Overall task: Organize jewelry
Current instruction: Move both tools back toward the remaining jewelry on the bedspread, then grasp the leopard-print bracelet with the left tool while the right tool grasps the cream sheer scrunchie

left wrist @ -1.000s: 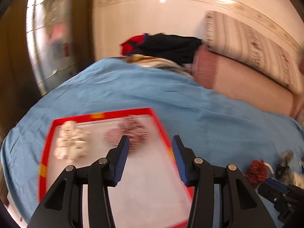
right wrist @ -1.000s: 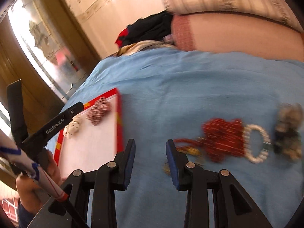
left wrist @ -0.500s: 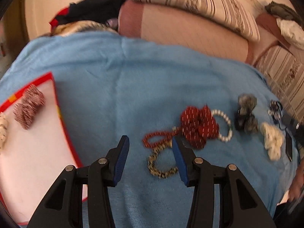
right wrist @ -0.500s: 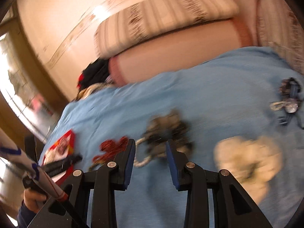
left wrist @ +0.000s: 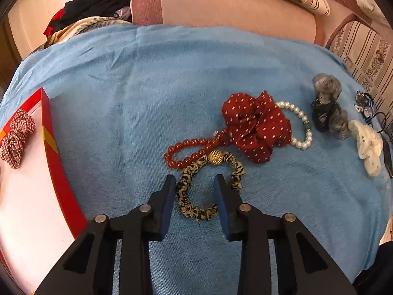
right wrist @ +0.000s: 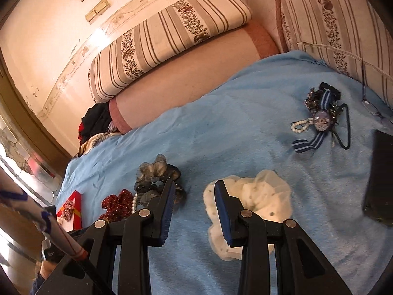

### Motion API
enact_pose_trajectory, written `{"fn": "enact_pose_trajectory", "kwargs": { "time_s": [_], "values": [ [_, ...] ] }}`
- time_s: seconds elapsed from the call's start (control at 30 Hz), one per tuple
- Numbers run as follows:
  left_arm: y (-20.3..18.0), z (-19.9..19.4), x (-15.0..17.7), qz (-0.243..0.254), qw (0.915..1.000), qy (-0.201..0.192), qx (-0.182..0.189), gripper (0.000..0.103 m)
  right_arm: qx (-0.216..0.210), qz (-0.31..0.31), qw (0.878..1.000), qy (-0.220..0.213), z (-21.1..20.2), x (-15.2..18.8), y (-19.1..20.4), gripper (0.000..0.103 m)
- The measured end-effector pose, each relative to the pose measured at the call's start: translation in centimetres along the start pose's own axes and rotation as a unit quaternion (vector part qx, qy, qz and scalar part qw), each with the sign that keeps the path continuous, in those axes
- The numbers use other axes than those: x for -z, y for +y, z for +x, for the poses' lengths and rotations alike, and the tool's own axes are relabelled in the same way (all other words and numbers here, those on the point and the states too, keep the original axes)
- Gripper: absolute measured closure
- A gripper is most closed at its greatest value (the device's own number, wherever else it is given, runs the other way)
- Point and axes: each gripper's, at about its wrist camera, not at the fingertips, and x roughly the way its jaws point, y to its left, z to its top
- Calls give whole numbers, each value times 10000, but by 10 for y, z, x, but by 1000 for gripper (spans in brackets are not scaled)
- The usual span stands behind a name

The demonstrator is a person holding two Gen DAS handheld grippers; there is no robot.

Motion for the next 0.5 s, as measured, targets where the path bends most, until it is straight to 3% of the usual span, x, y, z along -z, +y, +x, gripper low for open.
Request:
{"fn": "enact_pose_trajectory", "kwargs": {
  "time_s": [0.2,0.3,0.33,0.4,0.5],
  "values": [
    [-6,5,1,129,9997,-88,-200,74,185,175,9997,-13,-6,-2,-18,67],
    [-13,6,2,212,9989,-188,-386,74,364,350,9987,60,-6,-1,-30,62],
    [-15,6,2,242,9984,-229,-456,76,443,401,9982,81,-5,-1,-33,61],
    [-20,4,4,257,9984,-282,-413,96,604,517,9966,227,-1,1,-43,61],
    [-30,1,6,435,9971,-384,-488,97,770,755,9933,405,5,3,-56,61]
  ]
}}
